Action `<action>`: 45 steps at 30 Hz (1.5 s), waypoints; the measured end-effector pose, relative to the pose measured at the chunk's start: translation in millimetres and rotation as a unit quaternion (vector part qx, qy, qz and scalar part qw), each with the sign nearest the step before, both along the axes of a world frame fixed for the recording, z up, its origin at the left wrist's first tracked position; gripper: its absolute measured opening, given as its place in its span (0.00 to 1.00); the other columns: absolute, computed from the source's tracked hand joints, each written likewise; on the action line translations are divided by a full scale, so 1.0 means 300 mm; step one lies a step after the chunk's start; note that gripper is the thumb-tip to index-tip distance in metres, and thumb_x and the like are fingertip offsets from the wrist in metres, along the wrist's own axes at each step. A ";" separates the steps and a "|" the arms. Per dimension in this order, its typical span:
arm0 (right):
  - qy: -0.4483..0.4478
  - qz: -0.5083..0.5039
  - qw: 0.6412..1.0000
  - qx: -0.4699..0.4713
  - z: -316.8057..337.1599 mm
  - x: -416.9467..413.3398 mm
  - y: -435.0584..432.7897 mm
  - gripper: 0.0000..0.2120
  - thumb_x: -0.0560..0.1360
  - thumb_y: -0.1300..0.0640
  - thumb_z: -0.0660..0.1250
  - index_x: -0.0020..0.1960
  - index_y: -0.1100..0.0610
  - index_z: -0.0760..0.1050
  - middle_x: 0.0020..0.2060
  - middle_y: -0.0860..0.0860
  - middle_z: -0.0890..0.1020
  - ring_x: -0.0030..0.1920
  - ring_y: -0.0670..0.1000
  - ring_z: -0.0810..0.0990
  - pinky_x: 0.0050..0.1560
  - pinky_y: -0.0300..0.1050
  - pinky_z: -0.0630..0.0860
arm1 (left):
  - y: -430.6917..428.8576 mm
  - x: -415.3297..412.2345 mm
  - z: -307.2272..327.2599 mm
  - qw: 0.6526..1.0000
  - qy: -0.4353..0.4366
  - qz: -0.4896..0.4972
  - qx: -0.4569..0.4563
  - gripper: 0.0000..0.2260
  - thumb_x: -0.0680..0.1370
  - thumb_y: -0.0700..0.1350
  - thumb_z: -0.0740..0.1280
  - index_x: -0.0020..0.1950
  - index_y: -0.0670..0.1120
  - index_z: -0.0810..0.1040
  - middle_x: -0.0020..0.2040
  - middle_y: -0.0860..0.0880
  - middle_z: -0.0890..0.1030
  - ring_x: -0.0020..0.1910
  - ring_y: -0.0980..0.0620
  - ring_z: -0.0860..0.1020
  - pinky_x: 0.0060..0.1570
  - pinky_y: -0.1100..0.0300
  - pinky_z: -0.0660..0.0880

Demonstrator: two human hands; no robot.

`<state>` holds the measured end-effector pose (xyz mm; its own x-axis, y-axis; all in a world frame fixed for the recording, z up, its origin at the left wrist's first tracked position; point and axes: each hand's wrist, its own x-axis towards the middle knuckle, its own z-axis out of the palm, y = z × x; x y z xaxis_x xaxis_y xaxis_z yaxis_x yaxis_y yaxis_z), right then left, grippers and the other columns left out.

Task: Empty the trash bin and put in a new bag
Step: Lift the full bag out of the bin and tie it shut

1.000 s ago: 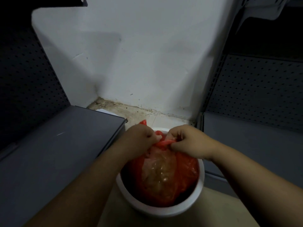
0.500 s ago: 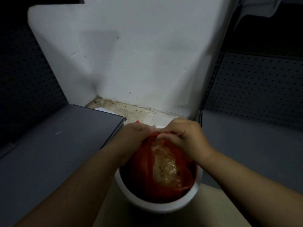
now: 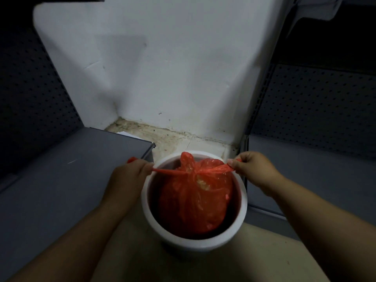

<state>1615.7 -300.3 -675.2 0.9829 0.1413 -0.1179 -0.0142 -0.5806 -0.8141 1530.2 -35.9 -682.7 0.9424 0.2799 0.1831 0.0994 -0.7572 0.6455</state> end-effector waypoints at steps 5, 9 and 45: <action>0.133 -0.016 0.972 0.190 0.026 0.003 0.073 0.16 0.75 0.49 0.67 0.36 0.60 0.73 0.34 0.60 0.76 0.36 0.56 0.74 0.45 0.51 0.74 | -0.085 0.032 0.058 0.962 -0.039 0.019 -0.269 0.26 0.75 0.46 0.68 0.72 0.50 0.65 0.57 0.51 0.77 0.55 0.52 0.78 0.58 0.56 0.73; 0.197 -0.032 0.919 0.339 0.036 -0.019 0.136 0.21 0.77 0.50 0.65 0.27 0.58 0.73 0.35 0.59 0.77 0.30 0.52 0.73 0.39 0.46 0.74 | -0.149 0.052 0.056 0.785 -0.078 0.061 -0.612 0.32 0.76 0.37 0.65 0.75 0.44 0.51 0.56 0.40 0.80 0.45 0.49 0.84 0.41 0.59 0.82; 0.151 -0.061 0.855 0.492 0.067 0.015 0.190 0.16 0.82 0.56 0.54 0.37 0.57 0.65 0.16 0.46 0.62 0.15 0.42 0.57 0.19 0.32 0.64 | -0.159 0.114 -0.002 0.753 -0.059 -0.012 -0.655 0.16 0.80 0.49 0.56 0.34 0.46 0.69 0.24 0.52 0.65 0.24 0.57 0.65 0.28 0.65 0.67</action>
<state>1620.3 -243.2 -655.0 0.9431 0.2168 -0.2522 -0.3219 0.4053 -0.8556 1564.5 -83.7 -683.3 0.9487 0.2772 -0.1524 -0.0211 0.5362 0.8438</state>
